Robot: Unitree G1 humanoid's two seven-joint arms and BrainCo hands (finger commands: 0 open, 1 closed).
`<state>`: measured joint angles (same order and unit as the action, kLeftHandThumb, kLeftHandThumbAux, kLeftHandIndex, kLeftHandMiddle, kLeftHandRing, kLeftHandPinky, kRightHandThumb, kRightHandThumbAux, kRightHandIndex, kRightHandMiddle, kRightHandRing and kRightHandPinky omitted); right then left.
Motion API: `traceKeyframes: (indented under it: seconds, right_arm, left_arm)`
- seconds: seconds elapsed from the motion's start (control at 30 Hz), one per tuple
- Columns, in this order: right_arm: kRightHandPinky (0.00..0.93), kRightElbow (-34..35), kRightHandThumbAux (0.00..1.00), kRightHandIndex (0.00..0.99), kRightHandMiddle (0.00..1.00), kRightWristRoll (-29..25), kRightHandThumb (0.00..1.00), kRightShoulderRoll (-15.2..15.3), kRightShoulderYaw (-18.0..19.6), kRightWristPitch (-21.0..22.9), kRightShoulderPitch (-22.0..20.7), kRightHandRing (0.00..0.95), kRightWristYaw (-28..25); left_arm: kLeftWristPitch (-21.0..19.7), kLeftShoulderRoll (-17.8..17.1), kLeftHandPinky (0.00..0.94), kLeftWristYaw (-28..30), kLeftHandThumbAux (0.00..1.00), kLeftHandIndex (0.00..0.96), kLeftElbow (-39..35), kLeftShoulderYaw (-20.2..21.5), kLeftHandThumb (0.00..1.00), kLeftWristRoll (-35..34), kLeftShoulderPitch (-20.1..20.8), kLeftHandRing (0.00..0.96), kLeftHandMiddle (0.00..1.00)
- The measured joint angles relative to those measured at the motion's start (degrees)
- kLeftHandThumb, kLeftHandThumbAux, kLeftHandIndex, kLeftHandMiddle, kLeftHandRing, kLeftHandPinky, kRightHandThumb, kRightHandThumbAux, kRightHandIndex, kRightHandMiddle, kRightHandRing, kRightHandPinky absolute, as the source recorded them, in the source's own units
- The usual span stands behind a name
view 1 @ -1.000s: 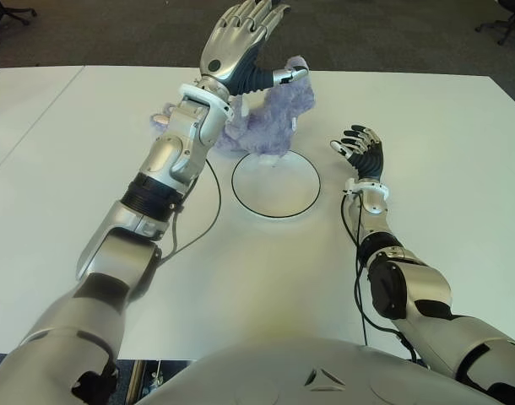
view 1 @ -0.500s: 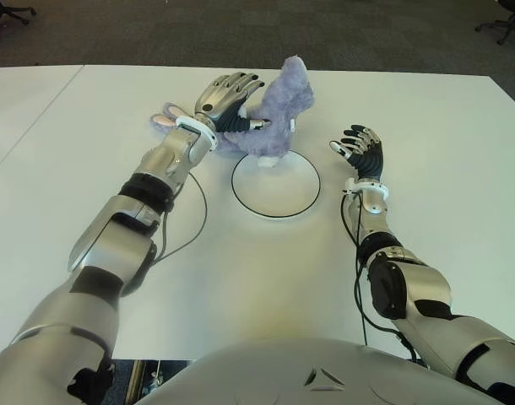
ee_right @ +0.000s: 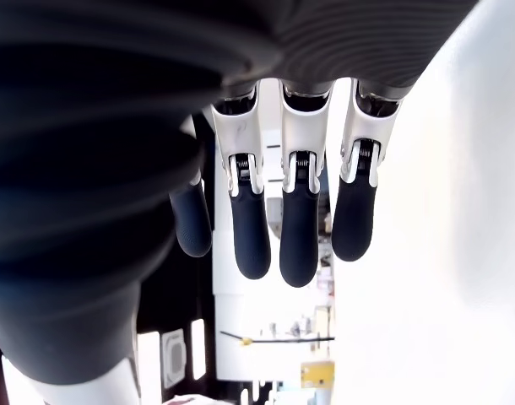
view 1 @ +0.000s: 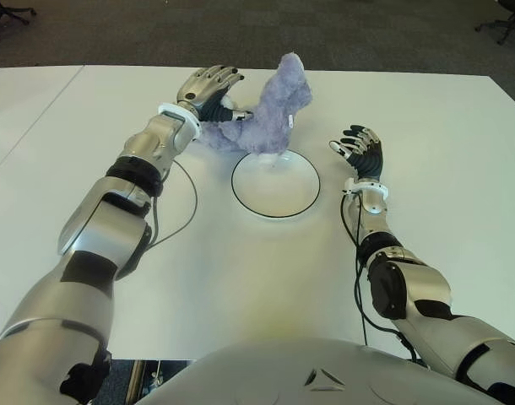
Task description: Put the doll into the plate.
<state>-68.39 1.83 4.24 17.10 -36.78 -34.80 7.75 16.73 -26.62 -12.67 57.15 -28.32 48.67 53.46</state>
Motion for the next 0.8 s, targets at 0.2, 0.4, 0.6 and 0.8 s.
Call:
traceKeyframes:
  seconds: [0.2, 0.4, 0.6, 0.8]
  right_arm:
    - [0.361, 0.0, 0.858, 0.284, 0.351, 0.0, 0.011, 0.0, 0.0, 0.0, 0.0, 0.372, 0.0]
    - [0.372, 0.0, 0.870, 0.286, 0.349, 0.0, 0.007, 0.0, 0.0, 0.0, 0.0, 0.374, 0.1]
    - [0.360, 0.0, 0.863, 0.286, 0.347, 0.0, 0.018, 0.0, 0.0, 0.0, 0.0, 0.373, 0.1]
    - [0.362, 0.0, 0.855, 0.283, 0.351, 0.0, 0.010, 0.0, 0.0, 0.0, 0.0, 0.372, 0.1]
  left_arm:
    - [-0.1, -1.7, 0.000, -0.3, 0.230, 0.000, 2.7, 0.1, 0.182, -0.3, -0.1, 0.000, 0.000]
    - [-0.1, -2.2, 0.000, -2.1, 0.256, 0.000, 4.7, 0.1, 0.196, -0.4, -0.3, 0.000, 0.000]
    - [0.1, -2.1, 0.000, -4.6, 0.283, 0.000, 5.8, 0.1, 0.210, -0.4, -0.4, 0.000, 0.000]
    - [1.0, -1.9, 0.000, -7.3, 0.286, 0.000, 6.3, 0.1, 0.220, -0.4, -0.7, 0.000, 0.000]
